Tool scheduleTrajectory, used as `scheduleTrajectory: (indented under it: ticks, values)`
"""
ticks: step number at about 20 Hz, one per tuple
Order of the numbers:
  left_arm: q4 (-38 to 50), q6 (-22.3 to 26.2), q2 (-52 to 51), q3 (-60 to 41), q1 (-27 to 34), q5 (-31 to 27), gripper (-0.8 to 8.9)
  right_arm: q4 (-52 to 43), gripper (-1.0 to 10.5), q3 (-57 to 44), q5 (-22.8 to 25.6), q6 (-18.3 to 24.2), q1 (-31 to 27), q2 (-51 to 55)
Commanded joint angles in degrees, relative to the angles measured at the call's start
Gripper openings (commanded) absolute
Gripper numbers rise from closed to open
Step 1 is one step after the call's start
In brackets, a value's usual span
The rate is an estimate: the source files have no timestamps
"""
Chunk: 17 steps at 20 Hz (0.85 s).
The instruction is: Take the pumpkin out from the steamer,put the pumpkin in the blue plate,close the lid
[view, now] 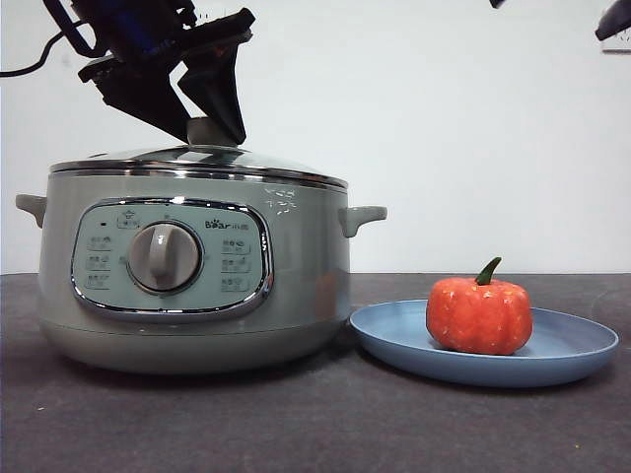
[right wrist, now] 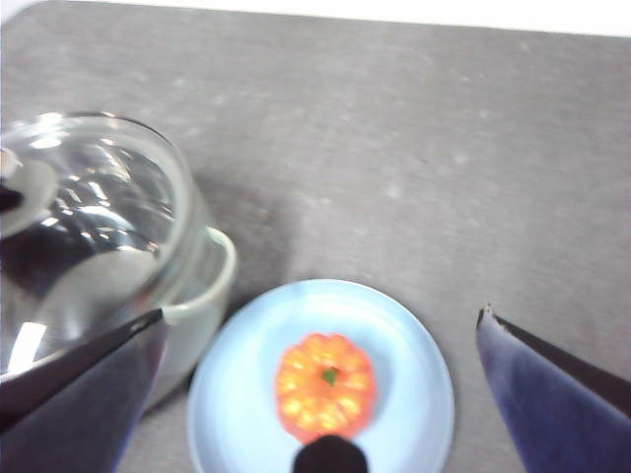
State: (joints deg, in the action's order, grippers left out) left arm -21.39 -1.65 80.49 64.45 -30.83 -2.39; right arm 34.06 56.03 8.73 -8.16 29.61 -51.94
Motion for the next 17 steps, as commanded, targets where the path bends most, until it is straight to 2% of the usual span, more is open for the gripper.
scheduleTrajectory:
  ticks: [1, 6, 9, 13, 17]
  values:
    - [-0.92, 0.15, 0.98, 0.44, -0.31, -0.24, -0.08, 1.03, 6.3, -0.57, 0.74, -0.37, 0.02, 0.0]
    - [-6.78, 0.2, 0.96, 0.44, -0.17, -0.74, 0.2, 1.14, 6.3, -0.57, 0.59, -0.39, 0.02, -0.09]
    - [-6.6, 0.2, 0.96, 0.44, -0.17, -0.7, 4.25, 1.11, 6.3, -0.57, 0.59, -0.39, 0.02, -0.13]
    - [-7.87, 0.17, 0.37, 0.46, -0.17, -0.79, 4.4, 1.16, 6.3, -0.57, 0.46, -0.39, 0.02, -0.11]
    - [-11.37, 0.17, -4.83, 0.46, -0.24, -1.92, 4.34, 1.18, 6.1, -0.57, 0.2, -0.39, 0.09, 0.04]
